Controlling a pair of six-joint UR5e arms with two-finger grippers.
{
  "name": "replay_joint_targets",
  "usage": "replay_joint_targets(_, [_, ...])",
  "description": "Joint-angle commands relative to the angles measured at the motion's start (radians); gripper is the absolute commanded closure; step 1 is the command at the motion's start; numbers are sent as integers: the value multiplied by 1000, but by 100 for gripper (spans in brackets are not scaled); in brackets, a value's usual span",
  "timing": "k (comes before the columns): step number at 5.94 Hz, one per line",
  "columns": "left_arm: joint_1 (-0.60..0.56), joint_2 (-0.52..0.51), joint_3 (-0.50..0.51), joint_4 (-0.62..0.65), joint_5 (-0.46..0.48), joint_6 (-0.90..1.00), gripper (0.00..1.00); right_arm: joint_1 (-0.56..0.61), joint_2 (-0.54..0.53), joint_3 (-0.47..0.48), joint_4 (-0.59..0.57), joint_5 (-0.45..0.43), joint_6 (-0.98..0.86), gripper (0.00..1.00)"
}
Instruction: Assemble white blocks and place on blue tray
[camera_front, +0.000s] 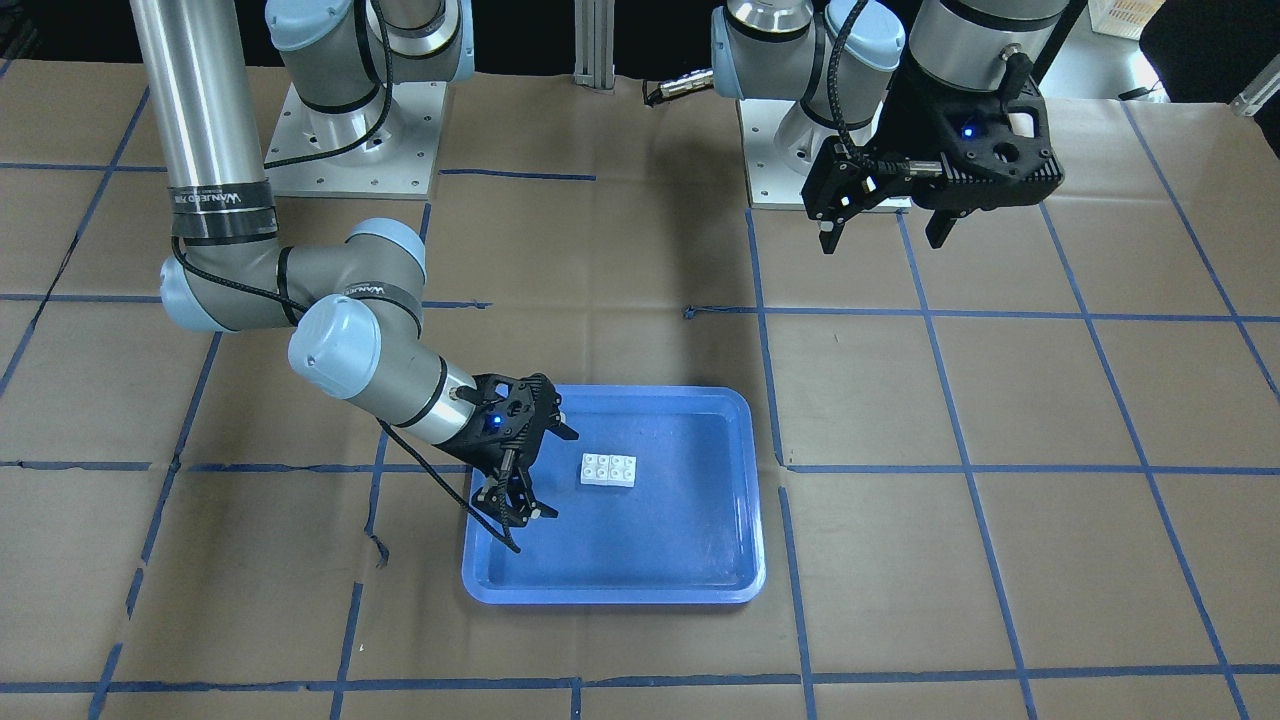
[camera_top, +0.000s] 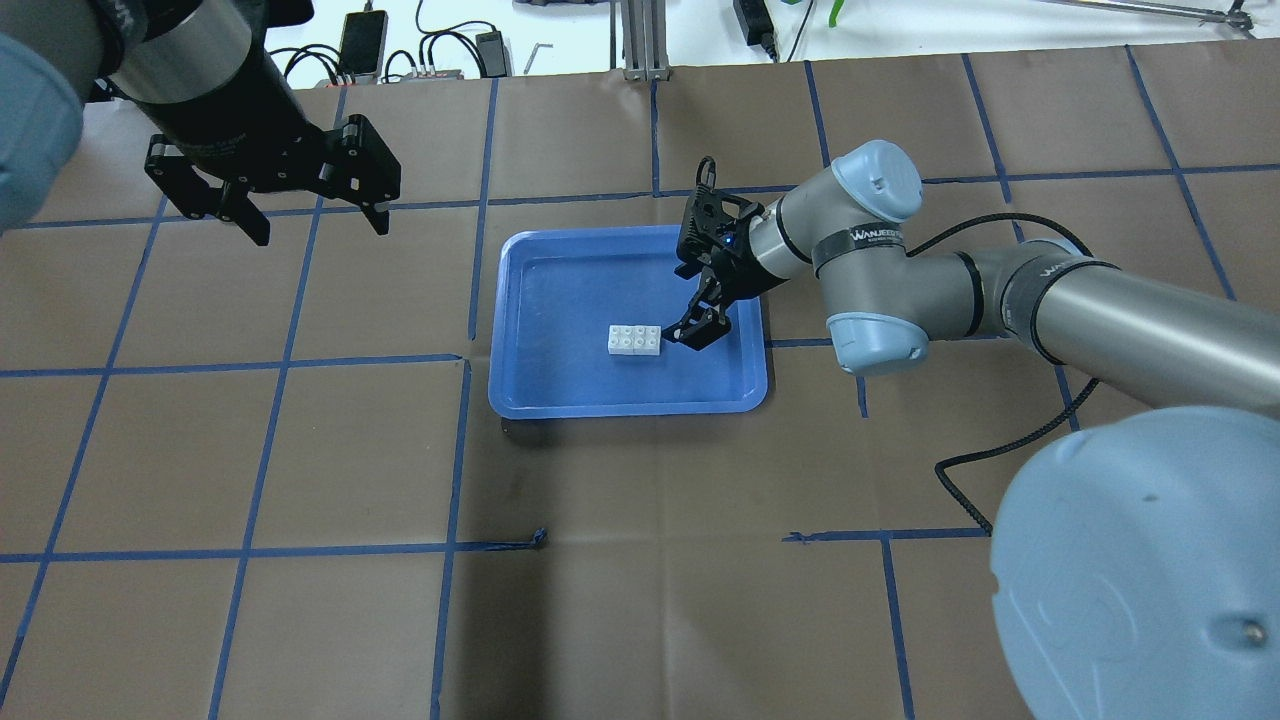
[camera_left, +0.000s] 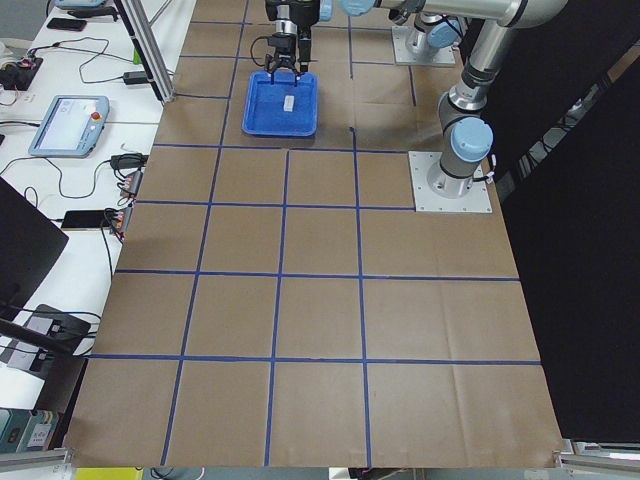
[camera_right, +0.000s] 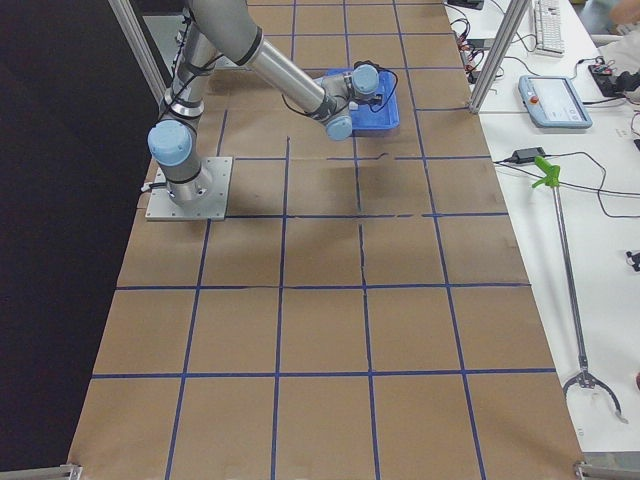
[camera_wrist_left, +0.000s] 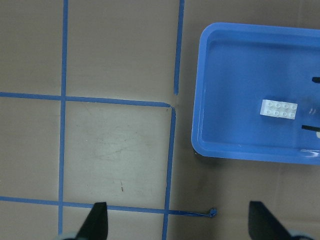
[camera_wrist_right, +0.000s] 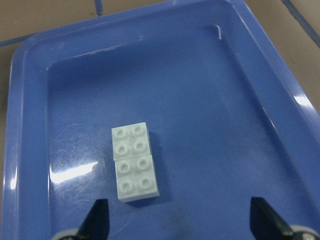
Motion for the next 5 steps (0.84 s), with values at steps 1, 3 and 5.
replay_joint_targets(1, [-1, 0, 0, 0, 2, -1, 1, -8, -107, -9, 120, -176, 249, 0])
replay_joint_targets(3, [-2, -3, -2, 0, 2, -1, 1, -37, -225, -101, 439, -328, 433, 0])
replay_joint_targets(5, [-2, -3, -3, 2, 5, -1, 1, -47, -261, -291, 787, -497, 724, 0])
